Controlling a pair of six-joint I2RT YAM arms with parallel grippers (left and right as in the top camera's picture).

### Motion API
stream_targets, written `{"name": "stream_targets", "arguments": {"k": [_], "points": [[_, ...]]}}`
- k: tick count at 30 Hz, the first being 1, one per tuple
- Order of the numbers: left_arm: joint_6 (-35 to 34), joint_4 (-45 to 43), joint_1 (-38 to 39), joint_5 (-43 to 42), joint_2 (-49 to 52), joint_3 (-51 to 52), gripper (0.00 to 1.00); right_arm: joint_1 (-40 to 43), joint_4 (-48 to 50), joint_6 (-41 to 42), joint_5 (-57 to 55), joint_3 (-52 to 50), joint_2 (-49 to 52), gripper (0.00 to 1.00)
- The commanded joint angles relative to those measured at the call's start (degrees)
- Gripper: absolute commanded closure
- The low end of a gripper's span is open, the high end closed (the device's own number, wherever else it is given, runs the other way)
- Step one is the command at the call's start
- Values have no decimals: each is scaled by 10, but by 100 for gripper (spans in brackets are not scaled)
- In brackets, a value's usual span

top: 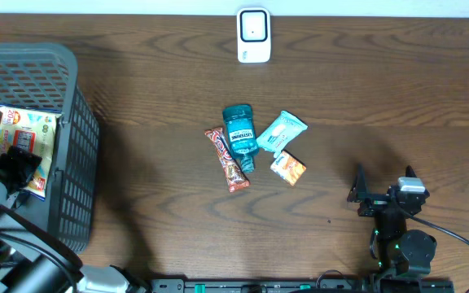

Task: Scan the item barcode
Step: 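Move the left gripper back into the basket and grasp the snack bag, then carry the yellow snack bag past the scanner and drop it on the table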

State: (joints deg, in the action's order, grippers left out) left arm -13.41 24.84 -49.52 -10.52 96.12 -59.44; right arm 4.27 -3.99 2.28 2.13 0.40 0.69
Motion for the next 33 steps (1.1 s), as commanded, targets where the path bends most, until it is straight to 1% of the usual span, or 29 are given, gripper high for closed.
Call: {"name": "stream_targets", "arguments": {"k": [1,9,10,11,12,13,14,17,18,22,24,28,31,33], "points": [[21,-14,-3,11,16,3,2,2,-2,-9,-1,-1,-3,1],[22,-57,-3,11,65,3,2,2,-2,-9,-1,-1,-3,1],[22,-57,-3,10,73,3,4,2,-2,-8,-1,-1,-3,1],[22,-57,-3,9,78,3,14,2,-2,-8,-1,-1,-3,1],[22,-57,-3,3,85,3,28,2,-2,-9,-1,-1,-3,1],[22,-59,-3,-12,90,3,49,2,-2,-8,-1,-1,-3,1],[22,-61,-3,-22,91,3,64,2,-2,-8,-1,-1,-3,1],[22,-67,-3,-73,82,-1,88,2,-2,-8,-1,-1,-3,1],[18,-67,-3,-91,77,-5,92,2,-2,-8,-1,-1,-3,1],[-12,-68,-3,-168,33,-27,93,2,-2,-9,-1,-1,-3,1],[-28,-68,-3,-186,-2,-36,93,2,-2,-8,-1,-1,-3,1],[-56,-72,-3,-188,-100,-45,93,2,-2,-9,-1,-1,-3,1],[-77,-90,-3,-188,-182,-45,93,2,-2,-8,-1,-1,-3,1],[-114,-115,-3,-183,-238,-45,93,2,-2,-9,-1,-1,-3,1]]}}
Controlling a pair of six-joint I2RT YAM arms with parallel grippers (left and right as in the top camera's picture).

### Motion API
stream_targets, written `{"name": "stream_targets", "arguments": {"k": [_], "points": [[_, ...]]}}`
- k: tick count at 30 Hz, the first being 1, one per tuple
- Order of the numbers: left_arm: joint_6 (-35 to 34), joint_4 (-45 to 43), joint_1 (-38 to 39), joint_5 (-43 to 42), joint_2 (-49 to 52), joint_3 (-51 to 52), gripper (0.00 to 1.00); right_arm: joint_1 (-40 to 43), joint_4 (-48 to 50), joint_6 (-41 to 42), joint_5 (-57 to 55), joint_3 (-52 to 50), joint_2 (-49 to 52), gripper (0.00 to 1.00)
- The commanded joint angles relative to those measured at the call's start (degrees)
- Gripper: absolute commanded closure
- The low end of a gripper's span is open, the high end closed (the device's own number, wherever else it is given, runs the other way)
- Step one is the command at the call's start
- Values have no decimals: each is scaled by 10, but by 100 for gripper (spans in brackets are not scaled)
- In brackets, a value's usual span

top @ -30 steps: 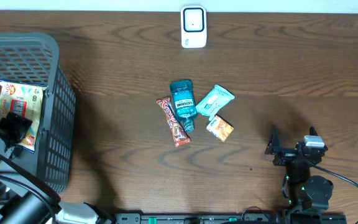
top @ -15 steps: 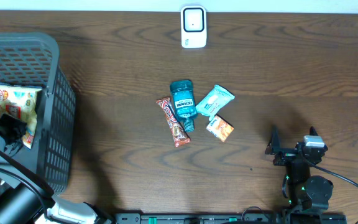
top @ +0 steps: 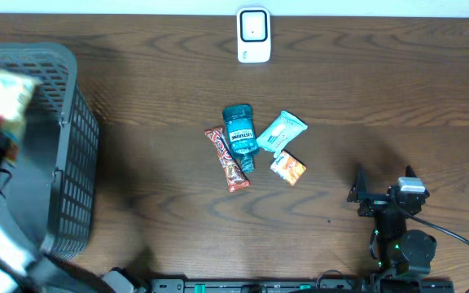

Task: Scan the item barcode
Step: 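Carry the yellow snack bag past the scanner and drop it on the table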

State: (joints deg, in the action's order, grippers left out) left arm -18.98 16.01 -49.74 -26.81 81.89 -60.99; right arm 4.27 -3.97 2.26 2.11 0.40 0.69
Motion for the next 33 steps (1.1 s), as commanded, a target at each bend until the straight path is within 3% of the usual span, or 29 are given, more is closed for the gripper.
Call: {"name": "stream_targets", "arguments": {"k": [1,5,8,13,18,23,28,33], "points": [[-94,-41,-1,-13,-126,-29,92,2,-2,-8,-1,-1,-3,1],[-256,-98,2,-19,-214,-29,93,2,-2,-8,-1,-1,-3,1],[-348,-156,19,-96,-249,-29,93,2,-2,-8,-1,-1,-3,1],[-376,-262,117,-237,-262,-29,92,2,-2,-8,-1,-1,-3,1],[-254,-236,273,-313,-257,-29,93,2,-2,-8,-1,-1,-3,1],[-79,-59,432,-257,-237,-29,93,2,-2,-8,-1,-1,-3,1],[-22,75,556,-134,-188,-28,93,2,-2,-8,-1,-1,-3,1],[-31,43,653,-60,-111,-28,93,2,-2,-8,-1,-1,-3,1]]}}
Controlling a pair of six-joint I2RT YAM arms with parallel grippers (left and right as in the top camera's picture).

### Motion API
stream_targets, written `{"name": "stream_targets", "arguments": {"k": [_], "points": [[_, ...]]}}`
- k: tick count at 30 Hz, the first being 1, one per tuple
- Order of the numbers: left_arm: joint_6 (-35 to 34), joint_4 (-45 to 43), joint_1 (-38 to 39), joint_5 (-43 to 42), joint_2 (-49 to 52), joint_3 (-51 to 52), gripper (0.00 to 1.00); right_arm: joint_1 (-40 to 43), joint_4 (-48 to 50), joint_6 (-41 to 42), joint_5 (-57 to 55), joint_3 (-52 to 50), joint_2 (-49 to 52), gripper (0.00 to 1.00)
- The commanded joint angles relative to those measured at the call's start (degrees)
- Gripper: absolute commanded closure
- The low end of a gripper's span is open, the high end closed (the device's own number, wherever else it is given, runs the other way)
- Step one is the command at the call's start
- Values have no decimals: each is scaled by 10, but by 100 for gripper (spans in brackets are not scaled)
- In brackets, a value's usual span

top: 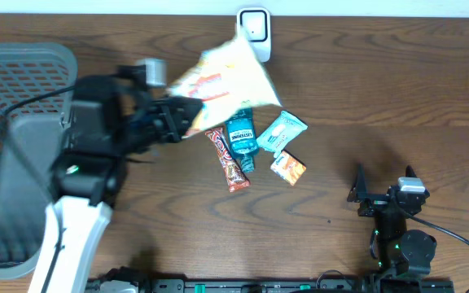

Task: Scan the item barcode
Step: 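Carry the yellow snack bag past the scanner and drop it on the table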

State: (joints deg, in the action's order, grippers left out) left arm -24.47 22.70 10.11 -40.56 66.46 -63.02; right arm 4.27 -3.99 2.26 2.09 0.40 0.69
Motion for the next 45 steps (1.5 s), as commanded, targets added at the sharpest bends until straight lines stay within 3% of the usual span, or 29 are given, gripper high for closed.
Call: {"name": "stream_targets", "arguments": {"k": [1,8,14,17,21,29,31,35,37,45], "points": [[6,-36,71,92,62,-8,93,2,-2,-8,-1,-1,-3,1],[-191,-204,178,130,235,-8,93,2,-2,-8,-1,-1,-3,1],[-416,-357,252,144,360,-8,92,2,-2,-8,-1,-1,-3,1],[-515,-386,296,213,402,-8,93,2,-2,-8,-1,-1,-3,1],[-583,-387,339,285,418,-8,93,2,-2,-8,-1,-1,-3,1],[-586,-372,416,450,418,-8,92,2,-2,-8,-1,-1,-3,1],[-586,-360,422,475,418,-8,75,2,-2,-8,-1,-1,-3,1],[-580,-357,422,476,418,-8,22,2,-2,-8,-1,-1,-3,1],[-555,-368,422,466,418,-8,3,2,-2,-8,-1,-1,-3,1],[-394,-419,413,473,370,-8,0,2,-2,-8,-1,-1,-3,1]]}}
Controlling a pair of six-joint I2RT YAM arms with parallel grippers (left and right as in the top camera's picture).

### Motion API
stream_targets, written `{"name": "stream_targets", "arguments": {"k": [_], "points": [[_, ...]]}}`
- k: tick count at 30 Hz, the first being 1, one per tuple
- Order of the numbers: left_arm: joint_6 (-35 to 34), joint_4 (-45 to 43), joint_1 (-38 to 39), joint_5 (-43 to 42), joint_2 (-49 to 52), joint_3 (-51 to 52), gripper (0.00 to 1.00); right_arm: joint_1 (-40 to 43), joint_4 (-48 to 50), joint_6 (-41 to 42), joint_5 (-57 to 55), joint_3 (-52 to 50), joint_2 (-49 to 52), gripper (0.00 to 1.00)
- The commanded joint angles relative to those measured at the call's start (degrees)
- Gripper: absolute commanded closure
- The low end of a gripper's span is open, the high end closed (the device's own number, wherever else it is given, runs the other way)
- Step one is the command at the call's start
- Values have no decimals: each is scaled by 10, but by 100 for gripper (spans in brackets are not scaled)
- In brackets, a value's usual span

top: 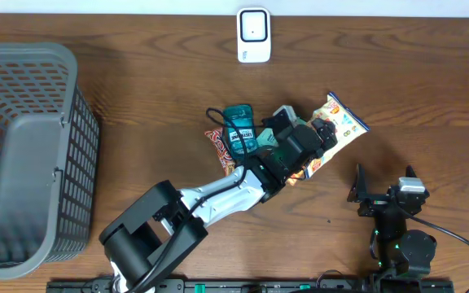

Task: Scan the item barcode
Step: 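Carry the yellow snack bag past the scanner and drop it on the table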

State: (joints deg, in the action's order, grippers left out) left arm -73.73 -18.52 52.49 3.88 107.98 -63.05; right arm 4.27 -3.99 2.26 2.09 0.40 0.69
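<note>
My left arm reaches from the bottom left across the table's middle. Its gripper (pixel 319 135) is shut on a yellow and white snack bag (pixel 343 122), which lies low over the table to the right of the item pile. The white barcode scanner (pixel 253 35) stands at the far edge, well apart from the bag. My right gripper (pixel 381 195) rests at the bottom right, away from everything; its jaw state does not show.
A grey mesh basket (pixel 23 155) fills the left side. Under and beside the left arm lie a teal mouthwash bottle (pixel 238 122), a red candy bar (pixel 215 140), a teal packet (pixel 284 113) and a small orange packet (pixel 314 166), all partly covered.
My left gripper, still holding the snack bag, was up near the scanner at centre left; now it is lower and to the right, past the item pile. The right arm is unmoved.
The snack bag first lay in the basket with my left gripper at it. Then it was held above the basket's left side. Later it was held close in front of the scanner. Now it is held low, right of the pile.
</note>
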Motion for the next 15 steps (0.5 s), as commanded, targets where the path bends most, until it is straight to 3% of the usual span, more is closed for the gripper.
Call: {"name": "stream_targets", "arguments": {"k": [1,9,11,15], "points": [[119,-6,-16,37,-58,-8,1,2,-2,-8,-1,-1,-3,1],[275,7,-64,52,-204,-8,1,2,-2,-8,-1,-1,-3,1],[351,6,-71,52,-248,-8,1,2,-2,-8,-1,-1,-3,1],[572,6,-79,53,-340,-8,1,2,-2,-8,-1,-1,-3,1]]}}
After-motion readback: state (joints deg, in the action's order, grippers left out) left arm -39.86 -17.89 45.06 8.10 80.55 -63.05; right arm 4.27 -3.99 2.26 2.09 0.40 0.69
